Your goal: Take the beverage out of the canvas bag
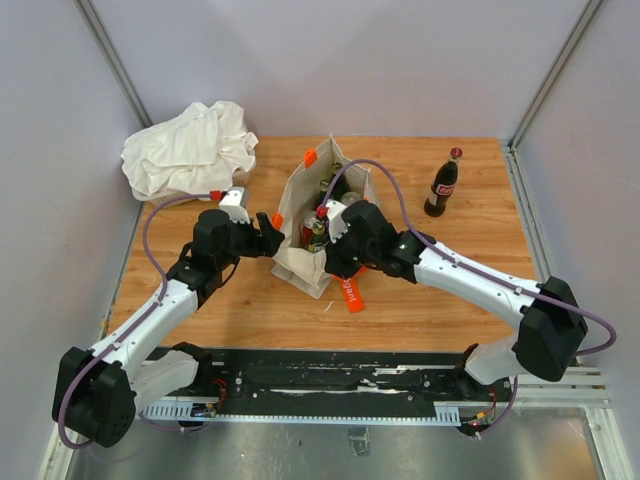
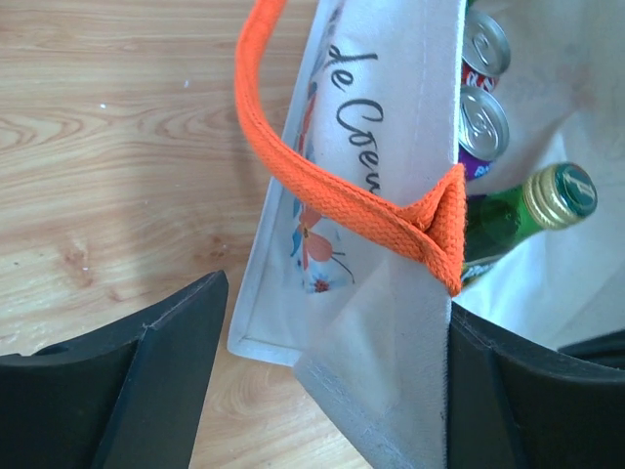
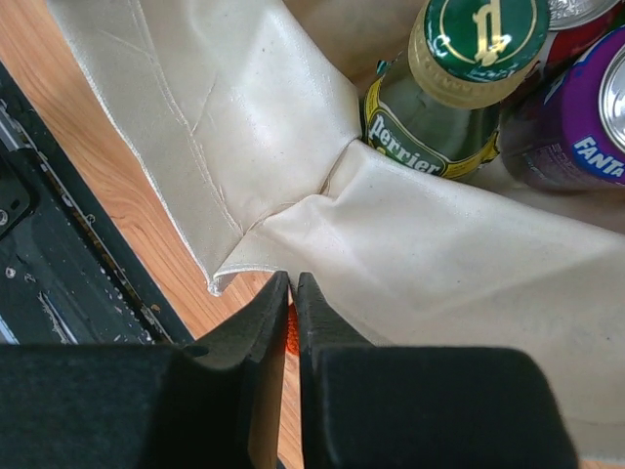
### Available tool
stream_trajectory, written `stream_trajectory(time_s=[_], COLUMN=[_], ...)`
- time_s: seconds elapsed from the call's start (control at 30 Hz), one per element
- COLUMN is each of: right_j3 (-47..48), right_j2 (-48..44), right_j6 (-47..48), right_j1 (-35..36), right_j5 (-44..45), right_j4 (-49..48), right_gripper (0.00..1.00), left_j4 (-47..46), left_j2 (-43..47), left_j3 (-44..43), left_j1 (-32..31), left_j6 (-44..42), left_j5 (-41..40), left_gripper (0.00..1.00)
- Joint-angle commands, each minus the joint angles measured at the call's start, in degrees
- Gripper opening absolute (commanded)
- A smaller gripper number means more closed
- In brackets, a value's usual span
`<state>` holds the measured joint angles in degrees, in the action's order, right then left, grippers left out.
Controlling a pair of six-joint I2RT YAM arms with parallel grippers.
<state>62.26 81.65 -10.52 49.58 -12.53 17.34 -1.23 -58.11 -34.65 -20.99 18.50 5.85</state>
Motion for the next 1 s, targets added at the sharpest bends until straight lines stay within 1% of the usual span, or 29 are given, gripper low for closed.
stream_trajectory(time_s=[0.0, 0.1, 0.23, 0.3, 0.4, 0.47, 0.6, 0.67, 0.73, 0.83, 0.87, 0.9, 0.93, 0.97], right_j3=[-1.1, -1.0, -0.3, 0.1, 0.3, 0.4, 0.5, 0.8, 1.0, 1.0, 1.0, 1.0, 1.1, 1.2], right_j2=[2.2, 3.4, 5.1, 5.8, 6.4, 6.7, 7.3, 7.8, 8.4, 8.8, 8.9, 9.0, 9.1, 9.2], right_j6=[-0.2, -0.1, 0.4, 0.6, 0.7, 0.7, 0.7, 0.8, 0.8, 0.8, 0.9, 1.0, 1.2, 1.3], right_j1=[1.1, 1.1, 1.1, 1.0, 1.0, 1.0, 1.1, 1.1, 1.1, 1.1, 1.0, 1.0, 1.1, 1.1], right_j5=[-0.5, -0.7, -1.4, -1.7, -1.8, -1.9, -1.9, -2.0, -2.1, -2.3, -2.4, -2.4, -2.5, -2.5], right_j4=[0.2, -0.3, -0.3, 0.0, 0.4, 0.4, 0.1, 0.0, -0.1, -0.1, 0.0, 0.1, 0.2, 0.4], right_gripper=[0.09, 0.08, 0.08, 0.08, 0.07, 0.07, 0.07, 0.07, 0.07, 0.06, 0.06, 0.06, 0.06, 0.07], left_j4=[4.1, 3.9, 4.3, 4.2, 4.6, 5.4, 7.9, 8.8, 9.4, 9.2, 9.1, 8.8, 8.5, 8.4], left_j2=[0.8, 1.1, 1.9, 2.2, 2.4, 2.6, 2.3, 1.1, -0.1, -0.7, -1.2, -1.6, -2.1, -2.7], left_j3=[0.6, 0.9, 1.7, 2.5, 2.8, 2.6, 1.8, 1.2, 1.1, 1.9, 1.8, 1.7, 1.7, 1.7], left_j1=[-0.4, -0.4, -0.5, -0.5, -0.5, -0.7, -0.7, -0.8, -1.0, -1.1, -1.2, -1.2, -1.2, -1.4], left_j6=[-0.7, -0.1, 0.3, 0.7, 1.5, 1.4, 0.1, -0.2, -0.3, -0.3, -0.3, -0.3, -0.1, 0.1], left_j5=[4.1, 6.0, 8.0, 8.6, 10.0, 11.1, 12.0, 13.7, 15.0, 14.6, 14.5, 14.7, 14.5, 14.0], left_gripper=[0.81, 0.83, 0.82, 0.79, 0.73, 0.71, 0.70, 0.70, 0.72, 0.74, 0.73, 0.66, 0.57, 0.46])
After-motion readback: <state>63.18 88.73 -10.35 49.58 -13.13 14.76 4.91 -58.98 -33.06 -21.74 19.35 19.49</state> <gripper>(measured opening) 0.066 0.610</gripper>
